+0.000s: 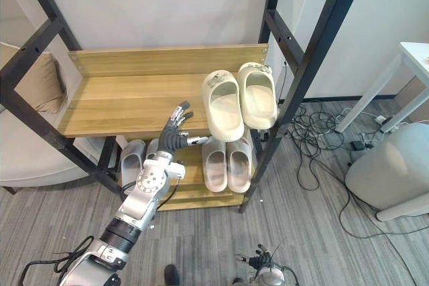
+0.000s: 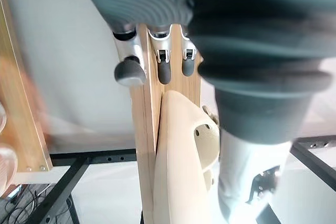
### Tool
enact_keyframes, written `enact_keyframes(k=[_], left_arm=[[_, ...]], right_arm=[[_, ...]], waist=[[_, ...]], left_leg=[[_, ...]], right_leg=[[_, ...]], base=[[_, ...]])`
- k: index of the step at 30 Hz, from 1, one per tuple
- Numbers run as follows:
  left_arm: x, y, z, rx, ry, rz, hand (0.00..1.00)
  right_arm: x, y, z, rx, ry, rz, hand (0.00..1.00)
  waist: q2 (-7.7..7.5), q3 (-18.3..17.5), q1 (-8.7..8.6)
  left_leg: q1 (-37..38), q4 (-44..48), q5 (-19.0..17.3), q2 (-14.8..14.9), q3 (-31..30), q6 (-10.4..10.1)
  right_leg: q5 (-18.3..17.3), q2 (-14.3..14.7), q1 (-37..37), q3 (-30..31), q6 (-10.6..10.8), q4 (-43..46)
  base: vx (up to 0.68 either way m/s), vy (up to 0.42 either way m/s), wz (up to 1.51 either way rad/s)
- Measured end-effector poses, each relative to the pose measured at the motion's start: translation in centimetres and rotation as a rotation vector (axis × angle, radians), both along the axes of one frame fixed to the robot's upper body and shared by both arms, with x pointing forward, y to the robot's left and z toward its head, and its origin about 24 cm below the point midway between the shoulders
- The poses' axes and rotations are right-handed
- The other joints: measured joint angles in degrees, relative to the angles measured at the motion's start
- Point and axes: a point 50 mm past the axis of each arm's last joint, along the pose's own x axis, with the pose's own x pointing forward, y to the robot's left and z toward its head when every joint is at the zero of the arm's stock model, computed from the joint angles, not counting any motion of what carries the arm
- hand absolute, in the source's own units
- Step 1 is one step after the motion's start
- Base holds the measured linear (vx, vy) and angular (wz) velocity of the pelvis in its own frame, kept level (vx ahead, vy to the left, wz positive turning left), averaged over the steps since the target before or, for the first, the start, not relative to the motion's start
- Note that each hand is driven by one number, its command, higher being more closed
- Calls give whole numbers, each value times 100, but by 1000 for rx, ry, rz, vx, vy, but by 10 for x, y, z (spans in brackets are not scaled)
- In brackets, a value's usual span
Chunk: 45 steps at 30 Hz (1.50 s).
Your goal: Organize the slippers on the shoe rack
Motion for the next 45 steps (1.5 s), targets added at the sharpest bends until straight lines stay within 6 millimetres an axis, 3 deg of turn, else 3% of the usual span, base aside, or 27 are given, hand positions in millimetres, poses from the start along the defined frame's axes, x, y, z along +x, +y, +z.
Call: enact_keyframes(k=[10, 17, 28, 36, 45], left_arm=[[-6, 53, 2, -61, -19, 241, 0], [-22, 66, 35, -149, -171, 232, 0], [-53, 10, 64, -405, -257, -183, 0], [-67, -34, 52, -496, -123, -484, 0], [-81, -72, 19, -422, 71, -681, 0]], right_arm=[[-3, 0, 0, 4, -3, -1, 0], [-2, 1, 0, 16, 4, 18, 0], [-10, -4, -4, 2, 53, 63, 0], [-10, 0, -5, -2, 69, 110, 0], [-10, 5, -6, 0, 81, 140, 0]], waist=[[-2, 0, 121], [-7, -1, 205], [67, -182, 289], [60, -227, 328], [-22, -312, 315]], left_leg=[[12, 0, -4, 25, -25, -7], [13, 1, -5, -24, -125, -9], [-124, 1, 46, -48, -234, 38], [-18, 0, 69, -60, -268, 53], [10, 0, 48, -73, -319, 29]], right_leg=[[-6, 29, 27, -15, -10, 1], [-37, 5, 117, -149, 11, -17], [-46, -34, -46, -123, 12, 104], [-62, -34, 53, -196, -13, 134], [-125, -41, 119, -264, 11, 122]], base=[[0, 0, 1], [6, 3, 11], [-19, 15, 2], [-32, 10, 2], [1, -1, 3]])
